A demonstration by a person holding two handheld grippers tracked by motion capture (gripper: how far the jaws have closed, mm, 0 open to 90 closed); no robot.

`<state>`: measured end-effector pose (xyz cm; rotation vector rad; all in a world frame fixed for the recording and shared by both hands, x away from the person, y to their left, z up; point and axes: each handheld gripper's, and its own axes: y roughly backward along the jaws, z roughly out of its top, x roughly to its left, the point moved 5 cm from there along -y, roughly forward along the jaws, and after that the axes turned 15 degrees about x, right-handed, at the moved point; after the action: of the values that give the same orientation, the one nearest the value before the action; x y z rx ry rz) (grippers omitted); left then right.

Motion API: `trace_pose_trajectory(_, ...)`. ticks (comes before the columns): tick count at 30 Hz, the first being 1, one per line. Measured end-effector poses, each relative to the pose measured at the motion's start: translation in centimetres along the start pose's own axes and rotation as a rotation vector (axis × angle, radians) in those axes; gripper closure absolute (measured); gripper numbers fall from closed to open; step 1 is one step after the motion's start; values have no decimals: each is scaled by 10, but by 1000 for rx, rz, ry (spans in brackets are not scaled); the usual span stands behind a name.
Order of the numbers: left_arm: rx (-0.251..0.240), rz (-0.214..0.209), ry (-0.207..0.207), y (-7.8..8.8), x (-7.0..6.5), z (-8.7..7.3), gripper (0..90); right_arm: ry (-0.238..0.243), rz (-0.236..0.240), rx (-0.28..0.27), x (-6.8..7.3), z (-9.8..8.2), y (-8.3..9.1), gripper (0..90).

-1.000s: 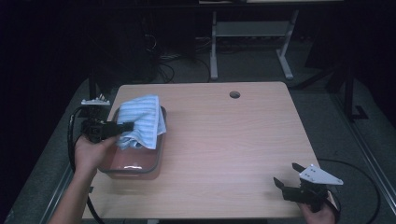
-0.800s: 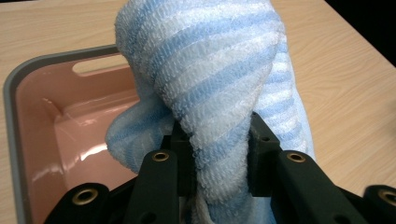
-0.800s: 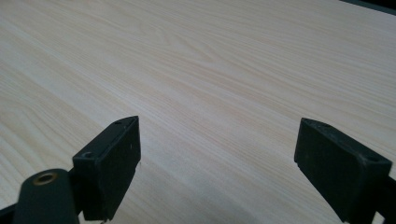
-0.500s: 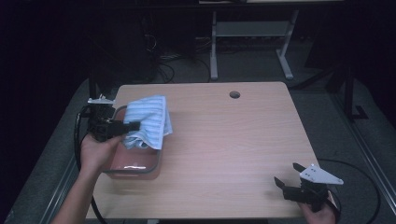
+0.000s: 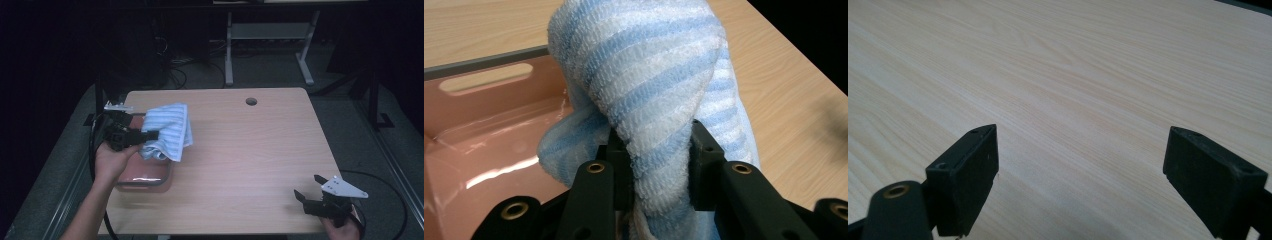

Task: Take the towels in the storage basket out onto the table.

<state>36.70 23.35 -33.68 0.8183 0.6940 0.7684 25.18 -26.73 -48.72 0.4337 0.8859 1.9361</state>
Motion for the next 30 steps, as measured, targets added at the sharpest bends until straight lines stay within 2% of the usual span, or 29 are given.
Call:
trace_pose_trajectory(5,5,-20,-17,-6,-7,4,689,4,-1,-2,0,0,0,141)
trace_pose_trajectory(30,42,-35,-105,-30,-47,29,689,0,1,-10,0,0,2,141)
